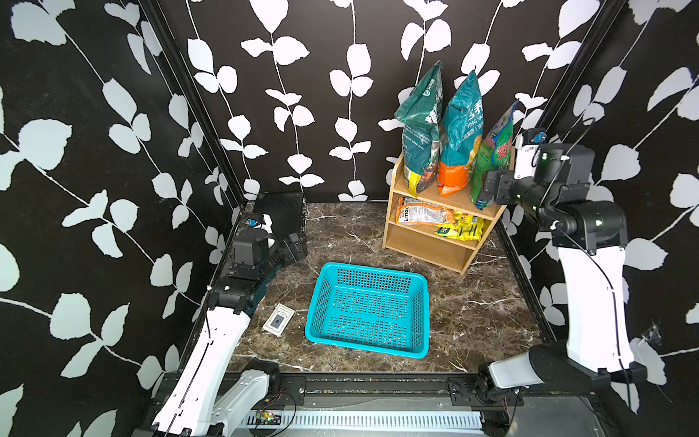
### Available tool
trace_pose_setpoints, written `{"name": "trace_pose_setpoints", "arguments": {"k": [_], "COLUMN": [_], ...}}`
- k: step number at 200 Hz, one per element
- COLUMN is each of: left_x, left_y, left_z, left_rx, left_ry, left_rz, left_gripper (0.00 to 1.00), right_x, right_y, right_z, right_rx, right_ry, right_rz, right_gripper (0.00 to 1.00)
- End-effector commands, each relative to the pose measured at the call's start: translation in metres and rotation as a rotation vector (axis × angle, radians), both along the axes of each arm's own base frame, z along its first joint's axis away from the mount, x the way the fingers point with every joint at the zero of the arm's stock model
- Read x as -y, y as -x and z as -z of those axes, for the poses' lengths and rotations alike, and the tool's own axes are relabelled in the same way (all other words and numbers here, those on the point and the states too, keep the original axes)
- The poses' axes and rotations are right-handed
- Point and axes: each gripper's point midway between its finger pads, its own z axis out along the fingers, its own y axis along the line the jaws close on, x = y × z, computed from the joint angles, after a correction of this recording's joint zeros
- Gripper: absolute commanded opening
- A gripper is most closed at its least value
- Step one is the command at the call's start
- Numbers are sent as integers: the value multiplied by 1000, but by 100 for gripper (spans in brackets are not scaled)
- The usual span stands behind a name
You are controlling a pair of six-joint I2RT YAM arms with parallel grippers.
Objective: Take down the fertilizer bag from the shelf
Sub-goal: Pick up the fertilizer bag from the shelf.
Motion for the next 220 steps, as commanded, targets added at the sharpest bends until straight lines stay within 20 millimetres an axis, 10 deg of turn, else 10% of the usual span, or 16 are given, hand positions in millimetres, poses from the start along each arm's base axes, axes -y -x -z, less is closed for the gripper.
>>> {"name": "trace_pose_setpoints", "arguments": {"k": [1,123,168,220], "left_x": [3,8,7,7], "left_y": [0,2,1,-1], "left_z": [0,-2,-2,-1], "left_rx": [2,13,17,13], "left_ry": [6,36,35,31], "left_rz": [18,38,33,30], "left_gripper": [99,99,99,99], "right_x": [9,27,22,18], "right_y": [-6,-70,-75,-62], "right_z": [-7,-1,-3,-18], "right_rx": [10,25,36,94], "right_ry": [70,200,175,128], "right_rz": [50,226,205,172], "right_gripper": [99,88,38,6]}}
